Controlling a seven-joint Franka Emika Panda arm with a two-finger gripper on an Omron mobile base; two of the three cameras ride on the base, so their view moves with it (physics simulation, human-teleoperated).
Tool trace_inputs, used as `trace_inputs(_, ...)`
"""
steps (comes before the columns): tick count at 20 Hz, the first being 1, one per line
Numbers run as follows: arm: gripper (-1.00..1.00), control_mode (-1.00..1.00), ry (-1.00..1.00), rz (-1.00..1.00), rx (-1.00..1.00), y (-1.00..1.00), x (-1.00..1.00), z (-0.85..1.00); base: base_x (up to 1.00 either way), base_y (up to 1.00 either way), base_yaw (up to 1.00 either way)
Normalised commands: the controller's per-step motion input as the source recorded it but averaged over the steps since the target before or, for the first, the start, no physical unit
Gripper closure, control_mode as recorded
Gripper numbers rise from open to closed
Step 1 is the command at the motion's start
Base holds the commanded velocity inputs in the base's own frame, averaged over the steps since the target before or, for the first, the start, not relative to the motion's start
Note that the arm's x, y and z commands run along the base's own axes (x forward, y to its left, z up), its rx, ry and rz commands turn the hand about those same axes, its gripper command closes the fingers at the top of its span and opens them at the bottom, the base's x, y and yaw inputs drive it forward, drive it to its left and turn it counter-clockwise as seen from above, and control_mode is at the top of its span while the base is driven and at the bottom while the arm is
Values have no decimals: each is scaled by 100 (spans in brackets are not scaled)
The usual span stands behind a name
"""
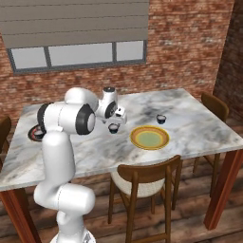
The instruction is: Place two yogurt containers on each plate.
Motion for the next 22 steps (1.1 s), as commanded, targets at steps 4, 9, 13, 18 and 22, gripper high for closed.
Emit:
trace_inputs(4,-100,-100,0,0,0,0,23,-28,0,0,0)
trace_inputs(9,-100,-100,0,0,0,0,9,-24,0,0,0)
trace_inputs(13,-100,-100,0,0,0,0,0,-24,0,0,0)
trace_inputs(18,-100,-100,0,0,0,0,0,-21,0,0,0)
trace_inputs(22,-100,-100,0,0,0,0,5,-17,0,0,0)
